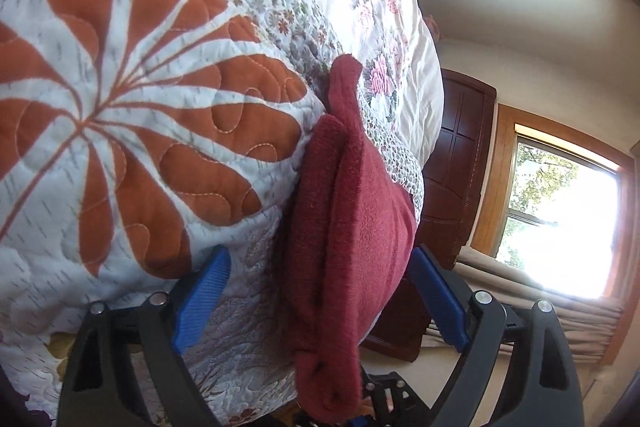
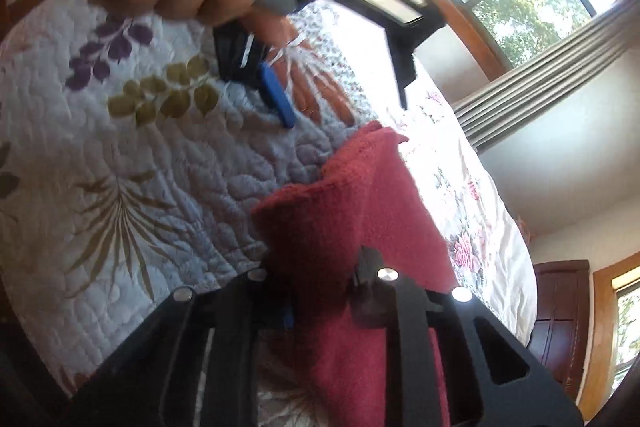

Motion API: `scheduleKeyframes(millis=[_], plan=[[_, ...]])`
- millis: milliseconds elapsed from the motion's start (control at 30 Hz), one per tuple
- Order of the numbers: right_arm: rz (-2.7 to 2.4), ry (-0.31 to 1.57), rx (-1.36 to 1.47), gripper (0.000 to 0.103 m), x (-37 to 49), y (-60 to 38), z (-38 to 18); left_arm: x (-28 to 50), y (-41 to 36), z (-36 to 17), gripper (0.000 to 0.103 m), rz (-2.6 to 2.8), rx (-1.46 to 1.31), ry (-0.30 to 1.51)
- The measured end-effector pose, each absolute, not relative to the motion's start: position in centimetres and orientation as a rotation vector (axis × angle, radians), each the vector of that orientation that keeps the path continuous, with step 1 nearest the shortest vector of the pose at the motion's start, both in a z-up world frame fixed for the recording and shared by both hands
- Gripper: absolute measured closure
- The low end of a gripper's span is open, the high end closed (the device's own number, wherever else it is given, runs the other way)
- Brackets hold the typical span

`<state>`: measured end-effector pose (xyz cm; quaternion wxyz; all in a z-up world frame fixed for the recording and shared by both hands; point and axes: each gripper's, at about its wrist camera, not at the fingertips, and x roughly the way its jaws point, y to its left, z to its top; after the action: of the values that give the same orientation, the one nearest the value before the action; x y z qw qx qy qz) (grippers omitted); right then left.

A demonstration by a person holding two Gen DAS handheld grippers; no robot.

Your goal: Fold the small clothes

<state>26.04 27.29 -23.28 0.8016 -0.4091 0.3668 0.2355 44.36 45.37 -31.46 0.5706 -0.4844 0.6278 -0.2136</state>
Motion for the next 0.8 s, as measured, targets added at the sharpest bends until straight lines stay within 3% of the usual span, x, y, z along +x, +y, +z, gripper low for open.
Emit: scheduleKeyframes(millis=[333, 400, 467, 500, 567, 800], plan=[[0.512, 0.787, -0.73, 0.09, 27.3, 26.0, -20.2, 48.1, 38.3, -32.0, 0.011, -0.613, -1.097, 1.566], [0.52, 0.795, -0.704, 0.09, 27.2, 25.4, -19.9, 48.8, 37.4, -32.0, 0.022, -0.613, -1.066, 1.578], [0.522, 0.796, -0.686, 0.09, 27.5, 25.1, -19.6, 49.2, 36.8, -31.8, 0.055, -0.602, -1.043, 1.596], [0.52, 0.795, -0.677, 0.09, 27.4, 25.1, -19.3, 49.4, 36.6, -31.7, 0.059, -0.605, -1.042, 1.597], [0.518, 0.796, -0.658, 0.09, 27.7, 24.5, -19.0, 49.6, 36.4, -31.4, 0.077, -0.605, -1.025, 1.598], [0.529, 0.79, -0.617, 0.09, 28.0, 23.9, -18.4, 50.3, 36.1, -29.8, 0.082, -0.596, -1.0, 1.568]])
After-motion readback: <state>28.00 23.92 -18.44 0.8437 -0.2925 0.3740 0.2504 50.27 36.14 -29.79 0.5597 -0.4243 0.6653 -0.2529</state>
